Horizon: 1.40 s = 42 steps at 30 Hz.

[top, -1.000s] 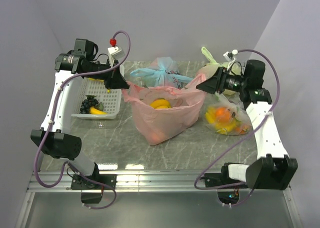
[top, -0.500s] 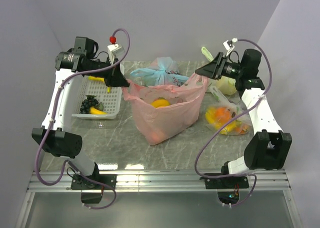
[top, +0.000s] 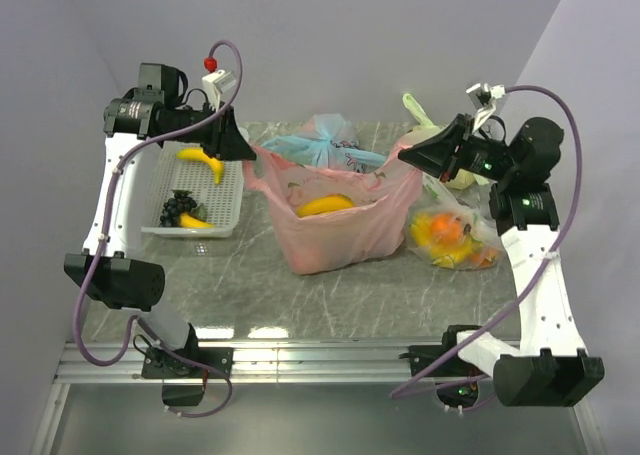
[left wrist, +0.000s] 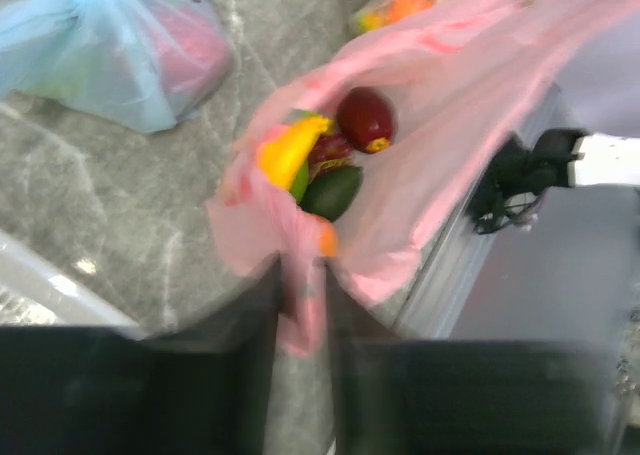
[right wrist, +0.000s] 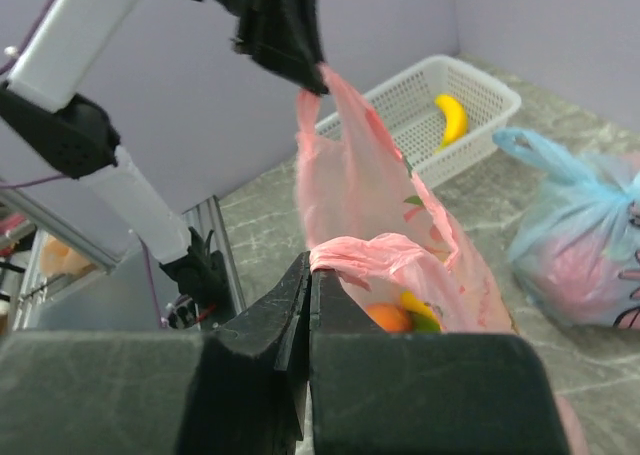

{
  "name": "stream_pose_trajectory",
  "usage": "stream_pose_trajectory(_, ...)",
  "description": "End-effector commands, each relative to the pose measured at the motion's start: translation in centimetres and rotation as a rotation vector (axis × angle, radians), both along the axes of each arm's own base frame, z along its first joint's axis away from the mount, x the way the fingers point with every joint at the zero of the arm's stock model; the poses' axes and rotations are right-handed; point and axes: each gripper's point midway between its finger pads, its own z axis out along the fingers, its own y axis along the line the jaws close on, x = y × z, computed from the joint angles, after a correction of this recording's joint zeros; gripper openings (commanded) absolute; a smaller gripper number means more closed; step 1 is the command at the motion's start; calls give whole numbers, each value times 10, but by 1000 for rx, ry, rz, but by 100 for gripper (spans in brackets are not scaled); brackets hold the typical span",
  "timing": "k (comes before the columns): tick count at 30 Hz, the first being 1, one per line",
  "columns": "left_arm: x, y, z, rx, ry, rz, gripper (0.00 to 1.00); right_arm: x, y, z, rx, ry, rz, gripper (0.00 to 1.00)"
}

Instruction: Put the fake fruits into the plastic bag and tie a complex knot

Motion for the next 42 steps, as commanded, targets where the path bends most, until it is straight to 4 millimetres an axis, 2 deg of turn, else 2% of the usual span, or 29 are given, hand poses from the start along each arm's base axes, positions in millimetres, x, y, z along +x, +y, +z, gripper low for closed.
stream_pose_trajectory(1, -22, -9, 10, -73, -10, -87, 35, 25, -2, -21, 32, 102, -51, 0)
stream_pose_trajectory(2, -25, -10, -1, -78, 16, -109, 40, 30, -3, -26, 38, 127, -67, 0)
stream_pose_trajectory(3, -28, -11, -4, -83, 14, -122, 47, 33, -4, -24, 44, 117, -69, 0)
stream_pose_trajectory(4, -30, -11, -8, -94, 11, -137, 49, 36, -4, -27, 43, 121, -77, 0)
stream_pose_trajectory(5, -33, -12, -24, -111, 64, -135, 50, 37, -4, -29, 40, 134, -80, 0)
stream_pose_trajectory(8, -35, -10, -35, -209, 67, -122, 57, 37, -6, -34, 25, 150, -89, 0)
stream_pose_trajectory(9, -42, -8, -29, -240, 39, -112, 59, 38, -6, -35, 13, 143, -93, 0)
stream_pose_trajectory(10, -35, -9, -38, -274, -18, -122, 63, 37, -7, -38, 8, 159, -96, 0)
stream_pose_trajectory(11, -37, -11, -36, -322, 36, -83, 71, 37, -7, -37, 3, 156, -98, 0)
stream_pose_trajectory(12, -44, -12, -27, -342, -17, -71, 74, 37, -8, -39, -8, 148, -101, 0)
stream_pose_trajectory(14, -33, -11, -35, -377, -107, 4, 91, 36, -9, -39, -18, 158, -111, 0)
stream_pose_trajectory(15, -35, -10, -26, -389, -183, 14, 99, 36, -9, -40, -23, 156, -112, 0)
stream_pose_trajectory(16, -35, -10, -40, -406, -155, 38, 99, 36, -9, -41, -25, 165, -113, 0)
stream_pose_trajectory(17, -28, -12, -32, -420, -233, 31, 99, 36, -9, -40, -29, 159, -117, 0)
stream_pose_trajectory(19, -23, -17, -33, -461, -195, 32, 99, 37, -10, -41, -30, 172, -122, 0)
stream_pose_trajectory(20, -19, -21, -23, -481, -249, 6, 99, 38, -10, -40, -32, 170, -125, 0)
stream_pose_trajectory(21, -14, -26, -26, -500, -233, -2, 99, 40, -10, -42, -35, 175, -124, 0)
stream_pose_trajectory(25, -2, -42, -16, -592, -215, -17, 99, 43, -11, -43, -46, 178, -132, 0)
stream_pose_trajectory(26, 1, -49, -21, -611, -181, -33, 99, 44, -12, -42, -47, 173, -135, 0)
stream_pose_trajectory(27, -1, -53, -9, -643, -248, -71, 98, 45, -12, -42, -46, 175, -139, 0)
stream_pose_trajectory(29, -2, -67, -12, -696, -169, -103, 95, 48, -12, -43, -46, 176, -142, 0)
stream_pose_trajectory(30, -5, -72, -2, -716, -208, -141, 94, 47, -12, -42, -46, 172, -142, 0)
stream_pose_trajectory(34, -22, -92, 12, -767, -197, -238, 89, 48, -13, -41, -48, 171, -151, 0)
stream_pose_trajectory(38, -35, -92, 49, -783, -242, -301, 76, 48, -12, -33, -46, 155, -156, 0)
stream_pose_trajectory(39, -41, -89, 73, -786, -294, -325, 66, 47, -13, -29, -43, 148, -156, 0)
stream_pose_trajectory(41, -45, -85, 93, -773, -317, -329, 55, 47, -12, -21, -30, 136, -158, 0)
stream_pose_trajectory(42, -47, -80, 104, -759, -342, -325, 42, 47, -12, -17, -23, 130, -162, 0)
